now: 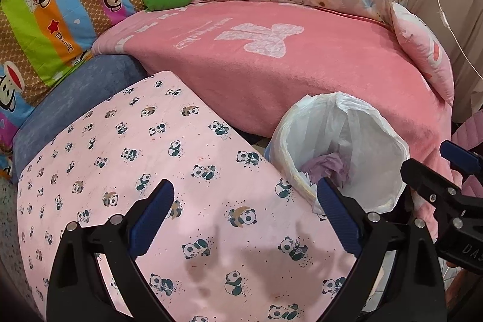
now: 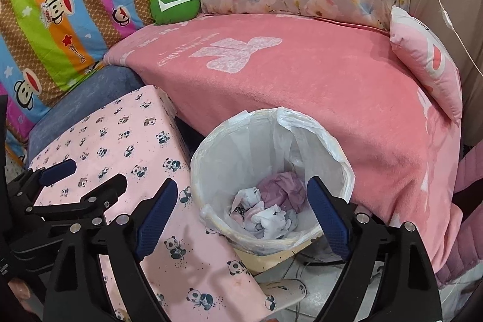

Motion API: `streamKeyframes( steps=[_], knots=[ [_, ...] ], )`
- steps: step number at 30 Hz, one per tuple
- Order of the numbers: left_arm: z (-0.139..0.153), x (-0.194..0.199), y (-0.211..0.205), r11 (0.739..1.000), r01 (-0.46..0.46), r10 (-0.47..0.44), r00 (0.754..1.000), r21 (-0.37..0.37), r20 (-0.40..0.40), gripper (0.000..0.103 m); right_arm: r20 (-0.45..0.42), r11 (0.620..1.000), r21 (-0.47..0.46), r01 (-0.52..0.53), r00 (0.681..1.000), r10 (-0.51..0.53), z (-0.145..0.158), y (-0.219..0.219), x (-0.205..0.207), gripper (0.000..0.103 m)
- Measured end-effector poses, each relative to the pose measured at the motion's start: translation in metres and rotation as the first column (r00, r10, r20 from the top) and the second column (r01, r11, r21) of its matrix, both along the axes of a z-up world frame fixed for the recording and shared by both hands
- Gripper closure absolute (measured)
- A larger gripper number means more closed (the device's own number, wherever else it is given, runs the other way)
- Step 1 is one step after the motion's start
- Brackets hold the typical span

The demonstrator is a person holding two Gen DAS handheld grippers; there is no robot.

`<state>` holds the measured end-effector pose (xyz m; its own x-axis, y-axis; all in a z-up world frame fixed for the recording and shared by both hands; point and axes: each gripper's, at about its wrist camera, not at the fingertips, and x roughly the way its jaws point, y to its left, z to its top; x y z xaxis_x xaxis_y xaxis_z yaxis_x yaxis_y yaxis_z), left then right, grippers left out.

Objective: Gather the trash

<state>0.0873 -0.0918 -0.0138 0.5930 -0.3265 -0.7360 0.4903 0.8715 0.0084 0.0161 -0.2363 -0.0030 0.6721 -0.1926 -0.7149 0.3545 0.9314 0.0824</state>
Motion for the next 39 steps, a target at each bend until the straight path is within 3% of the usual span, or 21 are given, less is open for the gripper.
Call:
streamKeyframes(
  steps=[2,5,24,39],
  knots=[
    [-0.001,-0.001,0.003,1.0,-0.007,0.007,1.0,0.0,-0.003,0.011,-0.009,1.0,-0.005,-0.005,1.0,0.005,-0.002,0.003,-0.001,0.016],
    [-0.003,-0.001,0.006,1.0,-0.017,0.017,1.0,-0.003,-0.014,0.011,-0.019,1.0,-0.014,-0.01,1.0,0.01,-0.005,0.006,-0.003,0.004],
    [-0.01,-0.015,0.001,0.999,-0.022,0.022,1.0,0.024,0.004,0.01,-0.058,0.997,-0.078,0.006,0.998,-0.011,-0.021,0.014,-0.013,0.004],
    [-0.015,-0.02,-0.009,0.999,-0.032,0.032,0.999,0.03,-0.016,0.008,-0.067,0.996,-0.077,0.034,0.997,-0.039,-0.028,0.003,-0.02,0.004]
  ],
)
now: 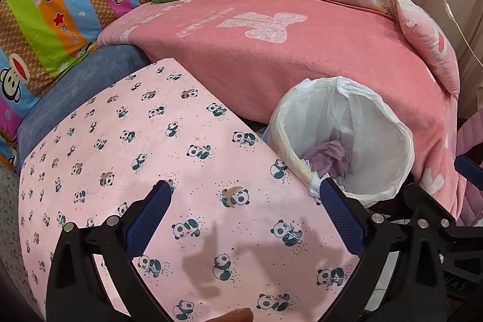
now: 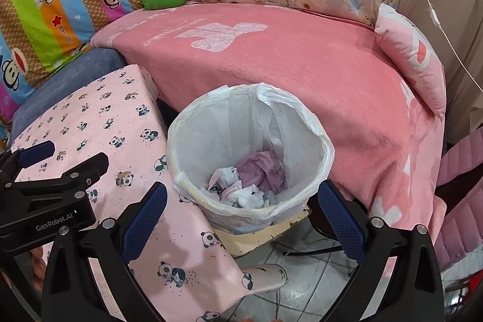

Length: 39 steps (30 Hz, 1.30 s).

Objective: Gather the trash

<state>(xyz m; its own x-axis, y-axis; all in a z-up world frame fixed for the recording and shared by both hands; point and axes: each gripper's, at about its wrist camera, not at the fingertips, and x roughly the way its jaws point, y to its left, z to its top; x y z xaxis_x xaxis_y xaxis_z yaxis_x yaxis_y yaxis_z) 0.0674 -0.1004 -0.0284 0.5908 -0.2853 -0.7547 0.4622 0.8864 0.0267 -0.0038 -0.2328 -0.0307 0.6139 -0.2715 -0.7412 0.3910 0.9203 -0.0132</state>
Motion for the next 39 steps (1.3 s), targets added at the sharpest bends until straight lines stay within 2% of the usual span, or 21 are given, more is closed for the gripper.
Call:
streamKeyframes(
  steps=[18,39],
  knots=[
    [-0.002,-0.007,-0.011,0.999,0.0,-0.001,1.0,0.037,0.019,0.008,0.0,0.999,0.013,0.033,0.999,-0.033,-0.005,-0.013,-0.003,0.004],
    [-0.008,-0.006,-0.012,0.999,-0.004,0.005,1.0,0.037,-0.018,0.007,0.001,0.999,0.016,0.04,0.999,-0.04,-0.005,-0.016,-0.004,0.004]
  ],
)
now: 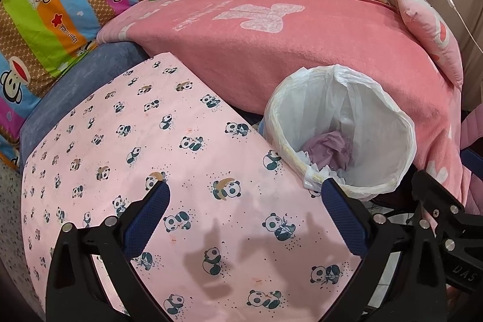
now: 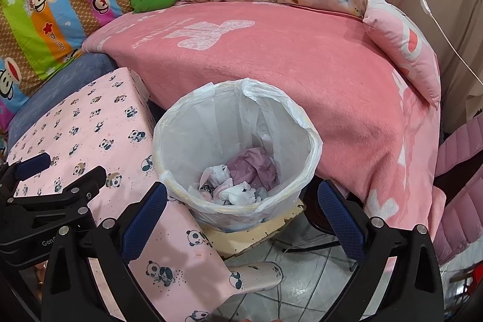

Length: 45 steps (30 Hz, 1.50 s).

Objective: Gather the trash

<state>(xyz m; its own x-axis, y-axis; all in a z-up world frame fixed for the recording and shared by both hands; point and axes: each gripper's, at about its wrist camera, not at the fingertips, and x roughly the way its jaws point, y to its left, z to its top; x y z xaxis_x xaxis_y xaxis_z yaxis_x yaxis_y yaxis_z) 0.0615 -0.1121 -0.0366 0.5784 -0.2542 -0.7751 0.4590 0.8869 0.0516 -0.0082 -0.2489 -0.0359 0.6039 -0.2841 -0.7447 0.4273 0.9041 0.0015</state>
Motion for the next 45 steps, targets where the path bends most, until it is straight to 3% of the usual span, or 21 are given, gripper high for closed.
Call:
streamKeyframes(
  steps=[45],
  knots=[
    [-0.0035,-0.0018,-0.0028,1.0,0.005,-0.005,1.0,0.009,-0.011,0.007,0.0,1.0,0.001,-0.001,1.0,0.001,-0.0007,-0.0024,0.0005,0.004]
  ],
)
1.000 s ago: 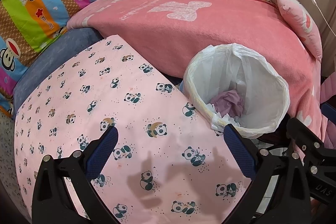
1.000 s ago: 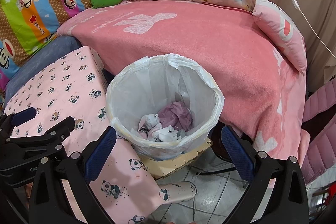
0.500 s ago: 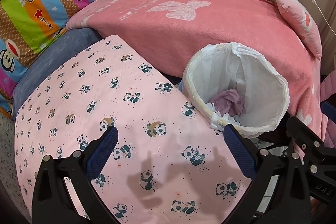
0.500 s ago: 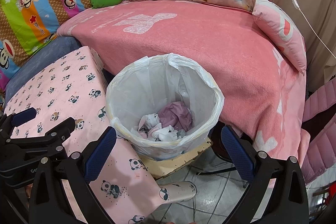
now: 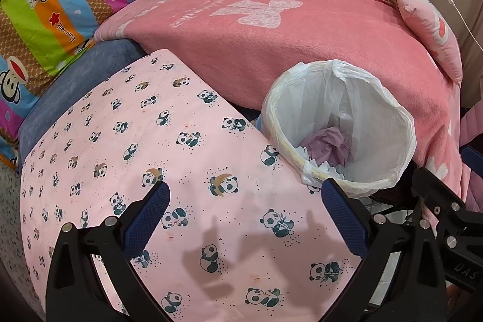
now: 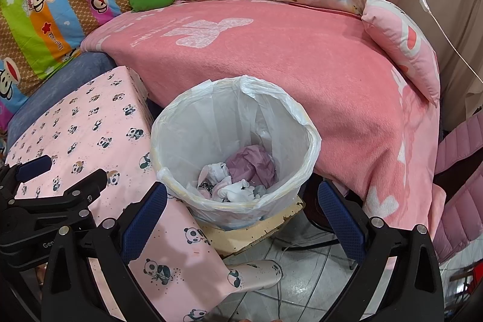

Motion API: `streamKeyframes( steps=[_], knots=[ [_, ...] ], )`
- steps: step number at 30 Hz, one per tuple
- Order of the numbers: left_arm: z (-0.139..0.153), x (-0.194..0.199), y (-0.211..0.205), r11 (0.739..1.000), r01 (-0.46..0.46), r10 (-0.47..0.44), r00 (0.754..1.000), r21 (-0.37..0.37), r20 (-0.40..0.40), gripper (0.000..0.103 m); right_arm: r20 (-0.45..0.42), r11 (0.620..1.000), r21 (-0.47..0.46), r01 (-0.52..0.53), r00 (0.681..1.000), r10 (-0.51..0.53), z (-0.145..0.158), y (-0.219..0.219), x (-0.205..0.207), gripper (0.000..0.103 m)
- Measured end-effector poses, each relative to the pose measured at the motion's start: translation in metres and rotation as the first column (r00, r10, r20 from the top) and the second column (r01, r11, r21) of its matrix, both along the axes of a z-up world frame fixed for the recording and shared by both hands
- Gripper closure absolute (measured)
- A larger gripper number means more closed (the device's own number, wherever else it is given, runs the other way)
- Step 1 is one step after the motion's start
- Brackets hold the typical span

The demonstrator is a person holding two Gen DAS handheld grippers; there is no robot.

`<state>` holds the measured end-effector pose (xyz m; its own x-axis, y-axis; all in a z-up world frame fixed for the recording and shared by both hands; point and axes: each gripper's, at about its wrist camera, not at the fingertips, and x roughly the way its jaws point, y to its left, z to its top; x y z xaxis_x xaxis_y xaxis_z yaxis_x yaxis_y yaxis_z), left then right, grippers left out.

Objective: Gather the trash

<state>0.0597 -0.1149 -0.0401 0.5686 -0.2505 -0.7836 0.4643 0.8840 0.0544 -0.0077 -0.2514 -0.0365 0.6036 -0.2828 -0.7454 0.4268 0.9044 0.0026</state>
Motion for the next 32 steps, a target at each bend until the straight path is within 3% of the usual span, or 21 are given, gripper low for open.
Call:
streamKeyframes(
  steps=[32],
  knots=[
    [0.0017,0.0031,0.0003,1.0,0.014,-0.014,1.0,-0.001,0.005,0.007,0.001,1.0,0.0,0.004,1.0,-0.004,-0.0026,-0.0058,-0.0034,0.004]
  ],
)
